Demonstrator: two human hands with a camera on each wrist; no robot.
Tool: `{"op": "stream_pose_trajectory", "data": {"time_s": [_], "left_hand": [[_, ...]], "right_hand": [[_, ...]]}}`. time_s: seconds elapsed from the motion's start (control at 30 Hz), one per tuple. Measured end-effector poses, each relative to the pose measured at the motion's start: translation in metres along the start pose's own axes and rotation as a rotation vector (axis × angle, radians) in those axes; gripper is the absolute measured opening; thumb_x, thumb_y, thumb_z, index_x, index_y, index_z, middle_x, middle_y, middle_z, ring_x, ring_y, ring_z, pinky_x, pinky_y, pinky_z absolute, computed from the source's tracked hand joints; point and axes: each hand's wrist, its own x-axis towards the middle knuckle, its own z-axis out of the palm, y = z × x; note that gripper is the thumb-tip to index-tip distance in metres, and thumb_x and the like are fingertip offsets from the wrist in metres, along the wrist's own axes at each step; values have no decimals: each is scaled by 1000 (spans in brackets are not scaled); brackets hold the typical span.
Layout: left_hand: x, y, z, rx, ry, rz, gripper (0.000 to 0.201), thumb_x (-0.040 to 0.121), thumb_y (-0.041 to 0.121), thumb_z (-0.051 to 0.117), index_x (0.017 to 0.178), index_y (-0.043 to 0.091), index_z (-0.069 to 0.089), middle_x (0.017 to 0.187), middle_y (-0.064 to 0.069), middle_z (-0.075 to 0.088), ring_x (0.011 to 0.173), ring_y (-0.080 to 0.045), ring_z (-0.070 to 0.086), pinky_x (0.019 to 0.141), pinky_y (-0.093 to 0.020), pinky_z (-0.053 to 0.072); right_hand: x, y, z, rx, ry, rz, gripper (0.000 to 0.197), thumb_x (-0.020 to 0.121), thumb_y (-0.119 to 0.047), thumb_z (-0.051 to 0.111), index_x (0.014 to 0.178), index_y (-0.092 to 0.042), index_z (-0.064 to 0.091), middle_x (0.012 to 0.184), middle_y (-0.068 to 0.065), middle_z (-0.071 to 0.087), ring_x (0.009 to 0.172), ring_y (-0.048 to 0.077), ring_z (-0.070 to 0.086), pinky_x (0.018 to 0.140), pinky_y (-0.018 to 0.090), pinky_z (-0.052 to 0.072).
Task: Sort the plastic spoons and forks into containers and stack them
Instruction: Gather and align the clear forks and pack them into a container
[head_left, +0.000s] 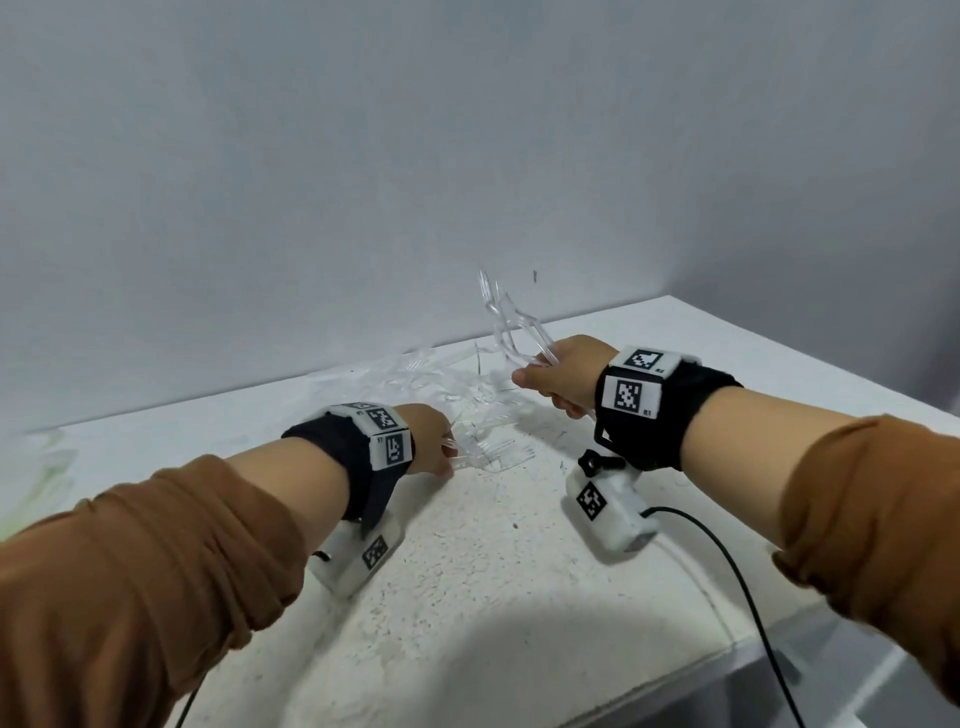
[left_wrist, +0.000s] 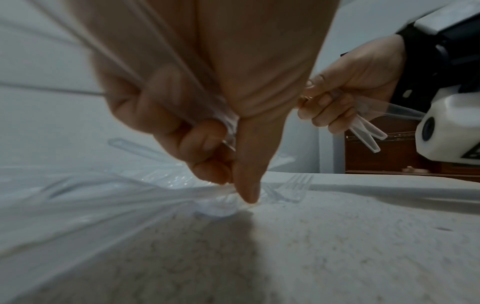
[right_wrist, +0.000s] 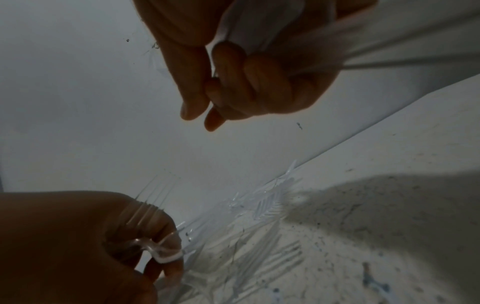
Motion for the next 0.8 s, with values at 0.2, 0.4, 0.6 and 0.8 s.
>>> {"op": "stream_pose_trajectory", "data": {"time_s": [0.2,0.4,0.6,0.8], "left_hand": [[-6,-14,-11,-149,80,-26,27,88,25,49,65,17,38,65,5,39,62,-12,39,53,-19,27],[-23,-56,-36,-482,251,-144,29,98,27,37,85,12,59,84,-4,55,78,-19,48,69,-26,34],[-23,-91,-35,-1063,376,-258,24,96,27,43,100,13,62,70,3,48,58,-12,41,52,-23,29],[-13,-119,-36,-1222,346,-186,17,99,23,42,91,17,57,66,2,46,55,-12,40,53,-21,30]], "right_hand": [[13,-5,1,54,48,-39,27,91,-27,57,68,-16,46,53,0,47,41,12,39,38,19,31],[39,-16,8,-35,64,-78,21,84,-26,66,75,-23,48,59,-5,44,47,9,39,36,13,30],[74,-40,36,-356,-134,-14,19,83,-30,66,80,-13,60,62,-1,51,53,15,47,48,21,36],[100,-61,66,-598,-213,16,34,86,-24,59,54,-16,50,51,-3,49,46,14,43,47,20,34]]}}
